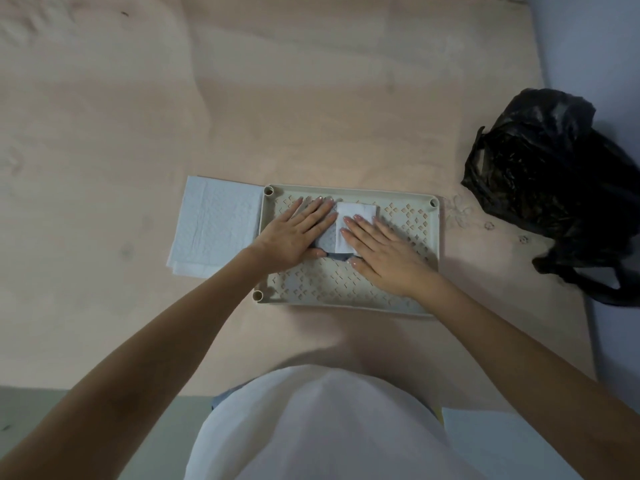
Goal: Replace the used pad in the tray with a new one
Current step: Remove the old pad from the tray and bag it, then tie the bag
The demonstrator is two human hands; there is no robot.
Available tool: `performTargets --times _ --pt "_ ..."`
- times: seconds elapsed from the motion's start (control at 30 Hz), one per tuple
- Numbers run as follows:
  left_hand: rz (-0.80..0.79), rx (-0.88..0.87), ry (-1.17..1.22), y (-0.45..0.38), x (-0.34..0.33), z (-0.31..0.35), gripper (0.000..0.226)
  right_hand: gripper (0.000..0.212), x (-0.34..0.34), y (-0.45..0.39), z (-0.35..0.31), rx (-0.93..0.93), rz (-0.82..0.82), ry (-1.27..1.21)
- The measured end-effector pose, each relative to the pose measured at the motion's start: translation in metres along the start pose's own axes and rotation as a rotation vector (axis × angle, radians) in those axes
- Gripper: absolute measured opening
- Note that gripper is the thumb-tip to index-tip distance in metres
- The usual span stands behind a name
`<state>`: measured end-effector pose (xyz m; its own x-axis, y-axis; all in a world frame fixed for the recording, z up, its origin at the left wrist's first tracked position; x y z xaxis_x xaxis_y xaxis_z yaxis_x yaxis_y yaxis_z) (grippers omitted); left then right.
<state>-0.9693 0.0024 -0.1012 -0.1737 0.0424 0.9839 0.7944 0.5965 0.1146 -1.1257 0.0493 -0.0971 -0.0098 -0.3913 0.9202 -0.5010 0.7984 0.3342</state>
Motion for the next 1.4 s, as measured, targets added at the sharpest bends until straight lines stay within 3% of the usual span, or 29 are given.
performTargets --times 0.17,0.27,0.33,0.47,0.57,0.67,0.83,1.07,1.27,1.4 --pt "0.09 0.058 0.077 -0.003 0.013 0.015 0.071 0.073 -0.014 -0.002 0.001 -0.015 -0.048 0.096" --pt "0.04 0.261 0.208 -0.01 0.016 0.018 0.066 0.076 -0.014 -0.003 0.003 -0.012 -0.051 0.083" --pt "0.04 0.362 0.202 -0.015 0.011 0.021 0.063 0.079 -0.011 -0.002 0.003 0.023 -0.076 0.065" --pt "0.061 0.399 0.121 -0.015 -0.004 0.024 0.061 0.079 0.008 0.0 0.003 0.043 -0.202 -0.083" --pt "0.082 0.414 0.141 -0.015 -0.004 0.025 0.06 0.071 0.035 -0.003 0.001 0.01 0.004 -0.271" --pt "0.091 0.402 0.156 -0.015 -0.004 0.026 0.06 0.067 0.042 -0.014 -0.003 -0.145 0.22 -0.279" --pt "0.101 0.354 0.147 -0.015 -0.008 0.024 0.06 0.077 0.007 -0.033 -0.02 -0.213 0.249 -0.207" --pt "0.08 0.341 0.184 -0.014 -0.005 0.022 0.062 0.061 -0.008 -0.035 -0.019 -0.228 0.282 -0.218" --pt "0.034 0.253 0.151 -0.003 -0.003 0.011 0.063 0.063 -0.012 -0.036 -0.015 -0.216 0.276 -0.199" --pt "0.059 0.29 0.154 0.0 0.01 0.011 0.061 0.061 -0.014 -0.038 -0.016 -0.228 0.262 -0.168"
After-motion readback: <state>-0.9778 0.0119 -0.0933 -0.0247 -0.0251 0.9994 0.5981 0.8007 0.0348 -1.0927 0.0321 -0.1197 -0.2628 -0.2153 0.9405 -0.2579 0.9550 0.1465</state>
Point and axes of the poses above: each hand's wrist, its own y-axis away from the middle knuckle, its own x-axis out of the back of the hand, z = x × y, the point moved 6 cm from there along -y, towards the middle knuckle, and after that the axes turned 11 degrees about -y, right-handed, at the moved point
